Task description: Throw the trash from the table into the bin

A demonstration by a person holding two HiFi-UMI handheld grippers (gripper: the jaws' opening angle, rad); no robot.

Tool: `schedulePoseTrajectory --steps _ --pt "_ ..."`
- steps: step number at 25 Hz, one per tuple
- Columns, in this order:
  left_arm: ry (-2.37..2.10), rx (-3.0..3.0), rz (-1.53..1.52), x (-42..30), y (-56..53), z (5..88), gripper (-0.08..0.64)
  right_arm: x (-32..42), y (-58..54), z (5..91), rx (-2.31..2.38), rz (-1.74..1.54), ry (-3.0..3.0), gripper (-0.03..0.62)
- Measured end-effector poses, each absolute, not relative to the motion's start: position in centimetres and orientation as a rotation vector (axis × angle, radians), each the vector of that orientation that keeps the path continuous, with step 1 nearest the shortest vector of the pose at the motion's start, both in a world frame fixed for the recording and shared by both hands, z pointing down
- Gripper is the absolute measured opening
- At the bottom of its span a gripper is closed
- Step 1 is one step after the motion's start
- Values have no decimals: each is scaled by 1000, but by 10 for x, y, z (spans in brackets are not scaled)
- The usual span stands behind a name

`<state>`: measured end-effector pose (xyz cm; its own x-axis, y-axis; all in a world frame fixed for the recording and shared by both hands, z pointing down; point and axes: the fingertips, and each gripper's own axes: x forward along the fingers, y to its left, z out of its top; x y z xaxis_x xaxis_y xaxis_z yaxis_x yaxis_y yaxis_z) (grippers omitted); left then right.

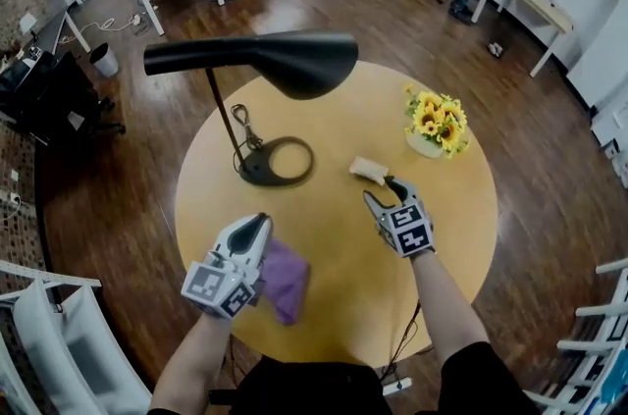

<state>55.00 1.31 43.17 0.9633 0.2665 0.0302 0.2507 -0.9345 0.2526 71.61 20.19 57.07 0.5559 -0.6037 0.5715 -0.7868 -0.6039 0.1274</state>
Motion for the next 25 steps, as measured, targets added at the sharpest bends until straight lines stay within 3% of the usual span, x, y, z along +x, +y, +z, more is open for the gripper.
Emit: schedulePoseTrajectory --steps 4,7,16,18,22,25 --pt "345 2856 204 569 21 458 31 756 192 607 2339 657 -1149 235" --pt "325 2842 249 578 21 471 32 775 188 634 2261 696 -1180 335" --pt "190 2817 315 567 -3 496 31 804 179 670 2172 932 -1337 336" --pt "165 2816 314 564 -7 497 31 802 179 671 2173 957 -1341 325" --pt "134 2818 317 555 -9 497 31 791 178 671 2132 951 -1298 203" --pt "129 2841 326 550 -10 493 31 785 179 667 2127 909 -1246 164"
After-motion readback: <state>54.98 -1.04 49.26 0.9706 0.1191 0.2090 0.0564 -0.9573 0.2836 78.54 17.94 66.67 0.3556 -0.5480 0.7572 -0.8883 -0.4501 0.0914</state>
